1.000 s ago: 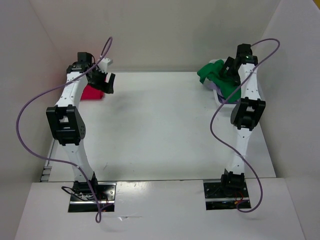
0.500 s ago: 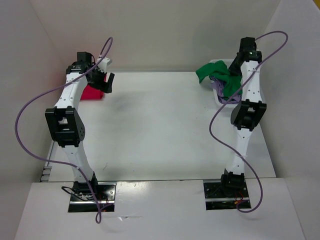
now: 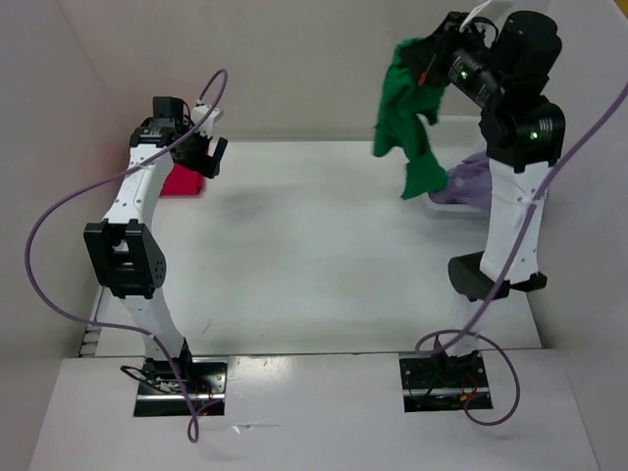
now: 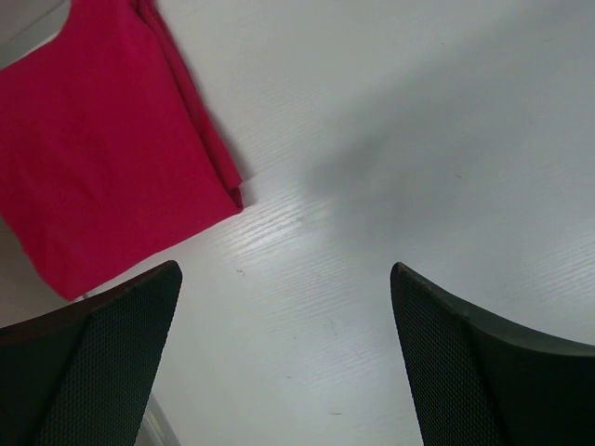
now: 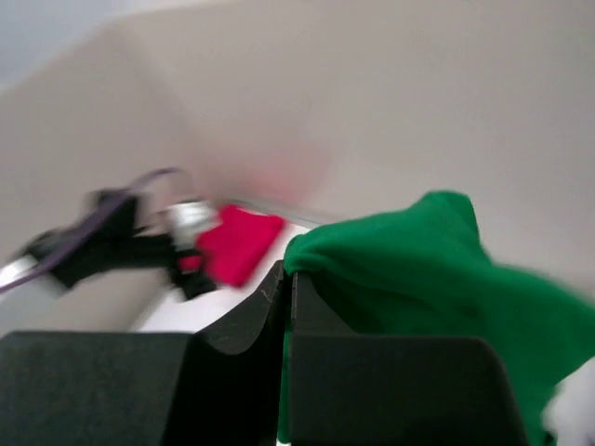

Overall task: Fold and stack the t-shirts
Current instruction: Move the tshirt to the center of the board

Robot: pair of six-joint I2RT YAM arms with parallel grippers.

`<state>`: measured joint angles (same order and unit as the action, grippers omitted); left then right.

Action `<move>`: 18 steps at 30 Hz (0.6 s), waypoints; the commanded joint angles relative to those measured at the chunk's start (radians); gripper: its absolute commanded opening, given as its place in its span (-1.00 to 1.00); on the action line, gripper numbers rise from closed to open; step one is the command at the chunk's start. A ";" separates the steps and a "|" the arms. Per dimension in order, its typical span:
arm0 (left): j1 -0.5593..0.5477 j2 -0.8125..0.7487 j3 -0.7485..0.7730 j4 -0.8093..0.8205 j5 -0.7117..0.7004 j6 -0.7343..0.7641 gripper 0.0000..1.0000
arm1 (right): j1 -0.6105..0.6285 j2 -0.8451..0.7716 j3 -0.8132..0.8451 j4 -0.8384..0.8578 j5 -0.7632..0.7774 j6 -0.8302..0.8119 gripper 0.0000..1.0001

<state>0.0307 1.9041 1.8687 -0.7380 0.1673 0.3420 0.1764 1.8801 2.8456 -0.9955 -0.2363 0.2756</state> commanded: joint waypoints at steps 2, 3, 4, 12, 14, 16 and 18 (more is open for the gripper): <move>-0.003 -0.063 -0.013 0.057 -0.118 -0.003 0.99 | 0.101 -0.022 0.072 0.135 -0.304 -0.041 -1.00; -0.003 -0.074 -0.023 0.057 -0.130 -0.003 0.99 | 0.101 -0.010 0.072 0.135 -0.304 -0.032 -1.00; -0.003 -0.083 -0.023 0.068 -0.140 -0.003 0.99 | 0.101 -0.010 0.072 0.135 -0.272 -0.032 -1.00; 0.034 -0.114 -0.046 0.114 -0.256 -0.032 0.99 | 0.101 0.174 -0.110 0.043 -0.075 0.057 -0.07; 0.054 -0.125 -0.046 0.114 -0.246 -0.041 0.99 | 0.101 0.247 -0.123 -0.007 -0.061 0.057 0.98; 0.066 -0.125 -0.055 0.114 -0.246 -0.041 0.99 | 0.101 0.260 -0.132 -0.057 -0.011 0.057 0.98; 0.066 -0.135 -0.065 0.105 -0.236 -0.018 0.99 | 0.101 0.216 -0.169 -0.066 0.080 0.044 0.98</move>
<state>0.0910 1.8305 1.8175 -0.6571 -0.0597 0.3332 0.2829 2.1891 2.6808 -0.9886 -0.2657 0.3233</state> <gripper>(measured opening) 0.993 0.991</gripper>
